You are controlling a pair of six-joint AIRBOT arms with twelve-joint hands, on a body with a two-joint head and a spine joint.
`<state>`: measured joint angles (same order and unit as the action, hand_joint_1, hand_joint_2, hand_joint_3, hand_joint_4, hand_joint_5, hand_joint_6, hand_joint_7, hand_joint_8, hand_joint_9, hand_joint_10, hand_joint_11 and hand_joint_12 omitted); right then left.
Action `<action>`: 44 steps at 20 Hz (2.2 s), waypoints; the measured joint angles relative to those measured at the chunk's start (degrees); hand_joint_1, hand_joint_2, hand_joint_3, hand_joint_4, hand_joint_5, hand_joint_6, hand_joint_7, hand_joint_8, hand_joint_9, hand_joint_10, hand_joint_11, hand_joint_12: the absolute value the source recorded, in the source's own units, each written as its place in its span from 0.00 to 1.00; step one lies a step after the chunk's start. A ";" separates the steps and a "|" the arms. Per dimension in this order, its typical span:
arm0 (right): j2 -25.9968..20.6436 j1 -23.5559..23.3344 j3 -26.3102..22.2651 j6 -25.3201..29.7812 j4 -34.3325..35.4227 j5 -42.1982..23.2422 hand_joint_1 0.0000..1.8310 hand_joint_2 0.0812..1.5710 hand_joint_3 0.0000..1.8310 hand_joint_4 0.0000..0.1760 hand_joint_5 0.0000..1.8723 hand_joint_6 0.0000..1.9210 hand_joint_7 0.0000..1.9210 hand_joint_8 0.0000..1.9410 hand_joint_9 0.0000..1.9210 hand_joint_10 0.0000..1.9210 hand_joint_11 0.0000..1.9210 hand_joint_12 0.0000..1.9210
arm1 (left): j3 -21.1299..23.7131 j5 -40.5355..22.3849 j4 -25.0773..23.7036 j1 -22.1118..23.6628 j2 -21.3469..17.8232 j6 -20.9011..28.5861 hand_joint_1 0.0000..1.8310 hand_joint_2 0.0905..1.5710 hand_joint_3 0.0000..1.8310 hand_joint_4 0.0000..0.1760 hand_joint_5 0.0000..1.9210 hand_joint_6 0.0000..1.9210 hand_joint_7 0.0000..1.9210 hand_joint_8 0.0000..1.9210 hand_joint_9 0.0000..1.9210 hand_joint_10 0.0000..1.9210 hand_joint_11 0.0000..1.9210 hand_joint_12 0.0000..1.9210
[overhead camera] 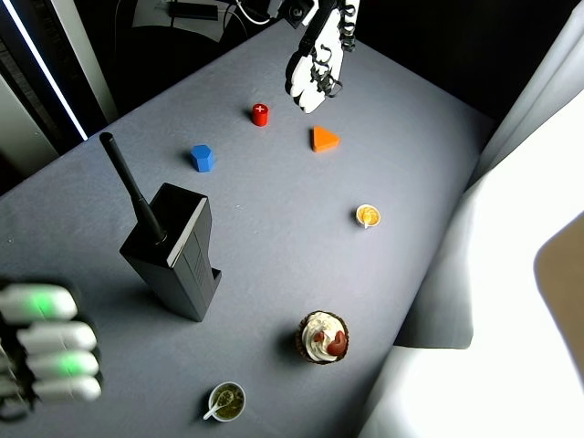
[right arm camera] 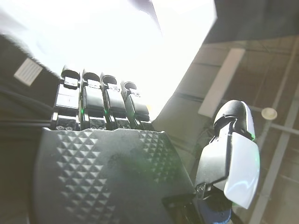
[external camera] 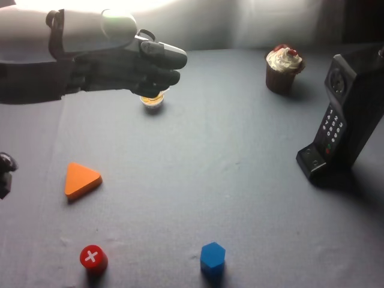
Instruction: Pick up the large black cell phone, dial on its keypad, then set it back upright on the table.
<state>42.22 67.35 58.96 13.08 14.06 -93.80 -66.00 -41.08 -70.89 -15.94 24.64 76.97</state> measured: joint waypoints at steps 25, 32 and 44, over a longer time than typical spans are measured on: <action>-6.38 1.70 -26.88 -2.12 -12.50 0.11 0.16 0.57 0.00 0.00 0.16 0.00 0.15 0.00 0.14 0.00 0.01 0.40 | -10.67 -20.20 1.40 3.72 2.60 -40.39 0.02 0.77 0.00 0.14 0.15 0.00 0.15 0.00 0.14 0.00 0.00 0.25; -4.94 2.97 -29.73 -5.09 -16.74 0.17 0.38 0.66 0.00 0.00 0.40 0.32 0.40 0.40 0.33 0.67 0.31 0.84 | -10.67 -20.28 3.63 3.56 2.75 -48.19 0.46 0.76 0.00 0.48 0.39 0.54 0.46 0.11 0.38 0.37 0.16 0.76; -3.30 4.13 -31.04 -7.78 -16.20 -0.15 0.83 0.54 0.42 0.45 0.64 1.00 0.71 1.00 0.83 1.00 0.89 1.00 | -12.57 -21.38 -1.60 4.13 2.25 -48.33 0.56 0.40 0.75 0.00 0.45 1.00 0.69 1.00 0.72 1.00 0.71 1.00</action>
<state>38.92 71.48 27.92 5.30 -2.13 -93.95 -78.56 -62.46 -72.49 -11.81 26.89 28.64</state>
